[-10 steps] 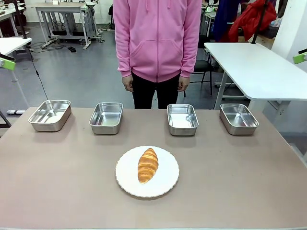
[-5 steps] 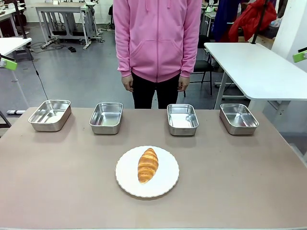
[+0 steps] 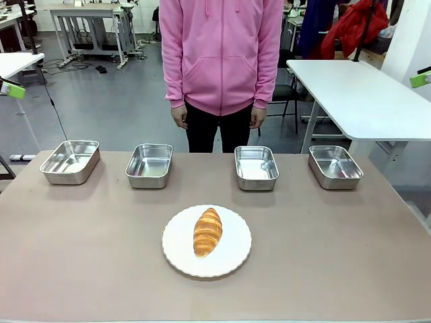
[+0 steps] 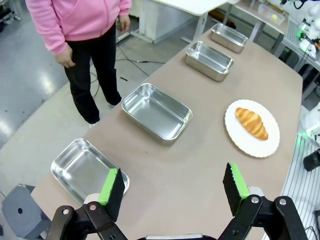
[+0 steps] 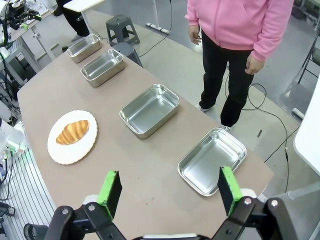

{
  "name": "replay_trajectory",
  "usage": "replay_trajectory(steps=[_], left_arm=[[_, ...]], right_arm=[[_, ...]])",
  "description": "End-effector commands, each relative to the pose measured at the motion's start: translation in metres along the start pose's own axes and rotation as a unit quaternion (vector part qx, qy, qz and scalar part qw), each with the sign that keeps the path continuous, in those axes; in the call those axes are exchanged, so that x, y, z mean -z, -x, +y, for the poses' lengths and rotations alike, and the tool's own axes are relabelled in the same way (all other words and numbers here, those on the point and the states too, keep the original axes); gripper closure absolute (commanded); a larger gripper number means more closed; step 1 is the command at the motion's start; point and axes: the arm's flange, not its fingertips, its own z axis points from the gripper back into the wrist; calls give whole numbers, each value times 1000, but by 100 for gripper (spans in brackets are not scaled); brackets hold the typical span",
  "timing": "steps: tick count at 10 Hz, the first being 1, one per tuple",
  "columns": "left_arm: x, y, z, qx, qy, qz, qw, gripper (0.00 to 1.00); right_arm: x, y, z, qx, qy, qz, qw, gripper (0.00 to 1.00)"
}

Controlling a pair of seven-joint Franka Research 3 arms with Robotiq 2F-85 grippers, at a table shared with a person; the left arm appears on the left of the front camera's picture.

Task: Place the bread in the container.
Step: Place the Butter Roll into the Airtight Container indicated by the human.

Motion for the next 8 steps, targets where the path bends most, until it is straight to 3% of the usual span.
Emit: replay_trajectory(steps=[1, 5, 8], left_arm=[[3, 0, -7, -9, -7, 1, 1000, 0], [4, -3, -6, -6, -13, 12, 1000, 0], [2, -1, -2, -2, -1, 3, 1000, 0]], right_arm=[[-1, -1, -5, -9, -5, -15, 1000, 0], [-2, -2, -7, -3, -6, -23, 1000, 0], [-1, 2, -3, 5, 2, -2, 1000, 0]])
